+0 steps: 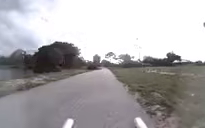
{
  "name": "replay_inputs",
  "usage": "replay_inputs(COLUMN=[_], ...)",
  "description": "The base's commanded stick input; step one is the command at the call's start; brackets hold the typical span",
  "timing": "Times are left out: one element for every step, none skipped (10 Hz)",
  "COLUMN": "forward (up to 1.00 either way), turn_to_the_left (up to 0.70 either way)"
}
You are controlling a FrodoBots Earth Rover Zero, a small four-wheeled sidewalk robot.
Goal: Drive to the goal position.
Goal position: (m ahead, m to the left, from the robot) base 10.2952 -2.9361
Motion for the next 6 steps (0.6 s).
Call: replay_inputs(forward=[0.85,0.85,0.85,0.85,0.85,0.85], turn_to_the_left=[0.00,0.00,0.00,0.00,0.00,0.00])
